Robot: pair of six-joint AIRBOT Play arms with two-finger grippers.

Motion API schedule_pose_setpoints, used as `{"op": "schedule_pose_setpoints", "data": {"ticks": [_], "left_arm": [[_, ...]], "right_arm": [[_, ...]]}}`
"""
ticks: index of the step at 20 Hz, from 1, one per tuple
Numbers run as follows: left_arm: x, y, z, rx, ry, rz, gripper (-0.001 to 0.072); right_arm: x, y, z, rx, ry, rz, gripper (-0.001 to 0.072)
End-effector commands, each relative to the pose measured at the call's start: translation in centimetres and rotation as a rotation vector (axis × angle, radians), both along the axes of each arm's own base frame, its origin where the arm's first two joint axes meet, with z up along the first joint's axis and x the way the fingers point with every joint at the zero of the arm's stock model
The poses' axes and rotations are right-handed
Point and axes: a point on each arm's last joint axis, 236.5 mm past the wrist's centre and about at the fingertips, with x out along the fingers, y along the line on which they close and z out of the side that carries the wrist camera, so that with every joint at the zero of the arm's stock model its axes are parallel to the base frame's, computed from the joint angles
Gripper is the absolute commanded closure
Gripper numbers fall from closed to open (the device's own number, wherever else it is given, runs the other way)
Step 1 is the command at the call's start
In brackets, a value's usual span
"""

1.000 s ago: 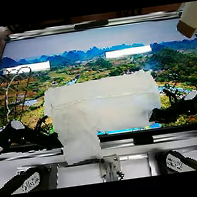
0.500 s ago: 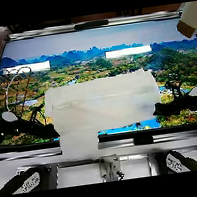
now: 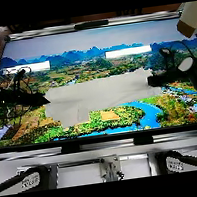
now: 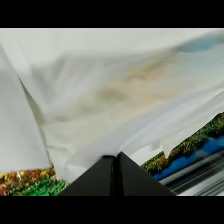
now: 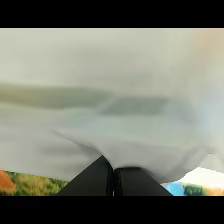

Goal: Fold the shirts.

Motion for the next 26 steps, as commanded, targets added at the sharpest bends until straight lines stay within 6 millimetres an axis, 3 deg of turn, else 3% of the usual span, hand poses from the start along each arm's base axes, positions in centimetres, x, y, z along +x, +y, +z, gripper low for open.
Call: {"op": "schedule_pose_setpoints", "data": {"ticks": [1, 5, 7, 8, 9, 10, 11, 12, 15, 17, 20, 26], "left_arm": [[5.4, 0.8, -0.9, -0.001, -0.011, 0.043, 0.0677], [9.6, 1.2, -2.6, -0.008, 0.008, 0.058, 0.0676], [10.4, 0.9, -4.6, -0.016, 0.048, 0.065, 0.0674], [10.4, 0.6, -5.5, -0.023, 0.069, 0.062, 0.0674], [10.4, 0.3, -6.5, -0.027, 0.089, 0.058, 0.0664], [10.3, 0.0, -7.1, -0.029, 0.101, 0.054, 0.0502], [10.2, -0.1, -7.2, -0.033, 0.109, 0.052, 0.0140], [9.9, -0.1, -6.8, -0.038, 0.118, 0.053, -0.0013], [8.6, 0.5, -4.5, -0.054, 0.146, -0.003, -0.0013], [8.1, 0.7, -2.8, -0.055, 0.137, -0.012, -0.0013], [7.7, 0.3, -0.8, -0.054, 0.117, -0.009, -0.0013], [7.3, -1.5, 0.8, -0.049, 0.082, -0.049, -0.0013]], "right_arm": [[6.0, 0.6, -1.3, -0.033, -0.021, -0.013, 0.0667], [9.1, 0.3, -4.6, -0.021, 0.025, -0.048, 0.0665], [9.5, 0.5, -6.6, -0.001, 0.055, -0.074, 0.0650], [9.6, 0.8, -7.3, 0.018, 0.068, -0.086, 0.0591], [9.6, 1.2, -7.8, 0.041, 0.077, -0.095, 0.0389], [9.5, 1.7, -7.9, 0.061, 0.083, -0.094, 0.0174], [9.4, 1.8, -7.6, 0.061, 0.080, -0.073, 0.0120], [9.2, 1.3, -6.9, 0.040, 0.070, -0.036, 0.0041], [7.7, -3.6, -4.9, -0.031, 0.084, -0.071, 0.0041], [5.6, -5.3, -5.0, 0.050, 0.170, -0.122, 0.0041], [3.8, -5.1, -5.7, 0.220, 0.259, -0.152, 0.0042], [4.8, -4.3, -8.8, 0.289, 0.280, -0.192, 0.0041]]}}
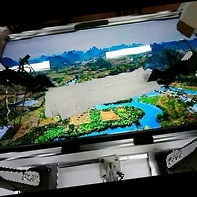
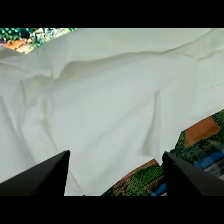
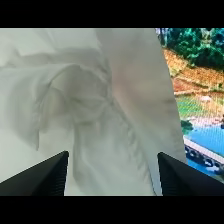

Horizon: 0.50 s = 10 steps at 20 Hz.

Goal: Fold the shirts.

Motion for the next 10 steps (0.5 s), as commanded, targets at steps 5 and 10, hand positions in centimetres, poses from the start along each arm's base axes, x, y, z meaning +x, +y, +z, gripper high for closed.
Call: {"op": "schedule_pose_setpoints", "data": {"ticks": [5, 10], "left_arm": [[-0.5, -2.1, 0.8, -0.003, -0.014, -0.045, -0.0013], [-0.3, -4.4, 1.1, -0.026, -0.035, -0.063, -0.0013]], "right_arm": [[-0.7, 5.3, -3.3, 0.072, 0.073, 0.101, 0.0042], [-0.4, 8.5, -0.9, 0.060, 0.034, 0.166, 0.0665]]}}
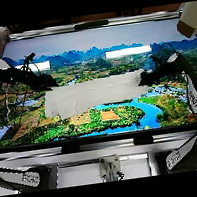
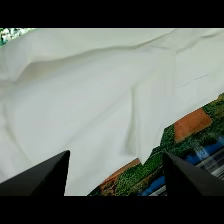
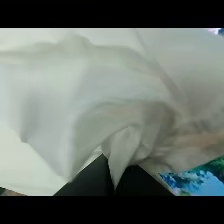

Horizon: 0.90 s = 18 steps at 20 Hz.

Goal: Fold the shirts.

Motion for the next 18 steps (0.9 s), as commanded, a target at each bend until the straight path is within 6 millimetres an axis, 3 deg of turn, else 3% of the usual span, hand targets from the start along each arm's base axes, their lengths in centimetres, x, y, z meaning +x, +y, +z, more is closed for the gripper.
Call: {"op": "schedule_pose_setpoints", "data": {"ticks": [1, 2, 4, 5, 7, 12, 18], "left_arm": [[0.2, -2.5, 0.7, -0.042, -0.021, -0.015, -0.0006], [0.1, -3.8, 1.1, -0.069, -0.024, -0.028, 0.0138], [-0.7, -7.4, 1.9, -0.144, -0.015, -0.072, 0.0636], [-1.1, -9.6, 2.3, -0.187, -0.012, -0.095, 0.0671], [-1.6, -14.4, 2.0, -0.238, -0.035, -0.105, 0.0671], [-5.8, -24.3, -2.7, -0.242, 0.007, -0.041, 0.0671], [-8.7, -34.9, -3.6, -0.446, 0.104, 0.098, 0.0671]], "right_arm": [[0.5, 2.2, 2.9, 0.010, -0.056, 0.032, 0.0665], [0.8, 2.3, 4.5, 0.004, -0.093, 0.035, 0.0666], [1.2, 2.5, 8.9, 0.001, -0.180, 0.031, 0.0666], [1.0, 2.5, 11.0, -0.001, -0.211, 0.024, 0.0665], [-0.1, 2.9, 15.1, 0.001, -0.254, 0.014, 0.0665], [-5.0, 6.0, 24.9, 0.009, -0.366, 0.040, 0.0666], [-11.3, 9.6, 33.4, 0.056, -0.490, 0.015, 0.0665]]}}
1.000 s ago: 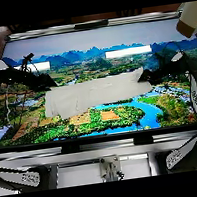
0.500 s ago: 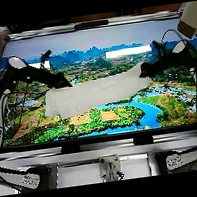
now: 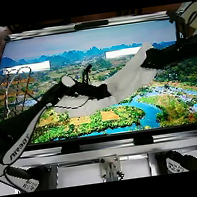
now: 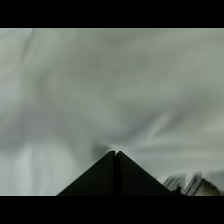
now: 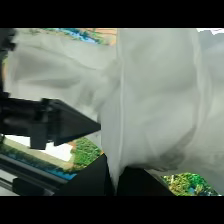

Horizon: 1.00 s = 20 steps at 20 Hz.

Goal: Fold the shirts.

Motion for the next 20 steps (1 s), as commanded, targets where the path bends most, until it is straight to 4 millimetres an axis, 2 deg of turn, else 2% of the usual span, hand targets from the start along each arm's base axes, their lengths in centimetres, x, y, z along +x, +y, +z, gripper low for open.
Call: {"op": "schedule_pose_setpoints", "data": {"ticks": [1, 3, 4, 6, 9, 12, 14, 16, 18, 20], "left_arm": [[-1.6, -5.9, -1.0, -0.105, 0.091, 0.112, 0.0672], [-2.6, -8.0, -1.0, -0.141, 0.065, 0.061, 0.0672], [-2.6, -8.1, -0.8, -0.149, 0.028, 0.034, 0.0673], [-2.2, -6.6, 0.5, -0.166, -0.009, -0.027, 0.0674], [-0.2, -1.3, 2.9, -0.095, -0.109, -0.095, 0.0676], [3.2, 6.2, 7.5, 0.026, -0.251, -0.035, 0.0675], [4.7, 11.4, 11.5, 0.071, -0.340, 0.023, 0.0674], [5.1, 16.8, 16.2, 0.085, -0.418, 0.091, 0.0674], [4.8, 21.2, 20.3, 0.088, -0.487, 0.166, 0.0674], [3.5, 24.5, 23.7, 0.097, -0.549, 0.218, 0.0674]], "right_arm": [[-4.3, 1.6, 4.6, 0.041, -0.051, -0.027, 0.0665], [-5.5, 1.4, 5.5, 0.042, -0.058, -0.048, 0.0666], [-5.9, 1.4, 5.8, 0.051, -0.052, -0.062, 0.0665], [-6.2, 1.5, 5.9, 0.057, -0.052, -0.064, 0.0665], [-5.2, 1.5, 4.9, 0.051, -0.027, -0.062, 0.0665], [-3.2, 2.0, 2.4, 0.035, 0.018, -0.029, 0.0665], [-1.8, 4.6, 0.8, 0.043, 0.032, 0.019, 0.0666], [-0.8, 8.5, -1.5, 0.039, 0.050, 0.089, 0.0665], [0.1, 13.2, -4.2, 0.049, 0.063, 0.152, 0.0665], [0.7, 17.9, -7.4, 0.054, 0.071, 0.201, 0.0665]]}}
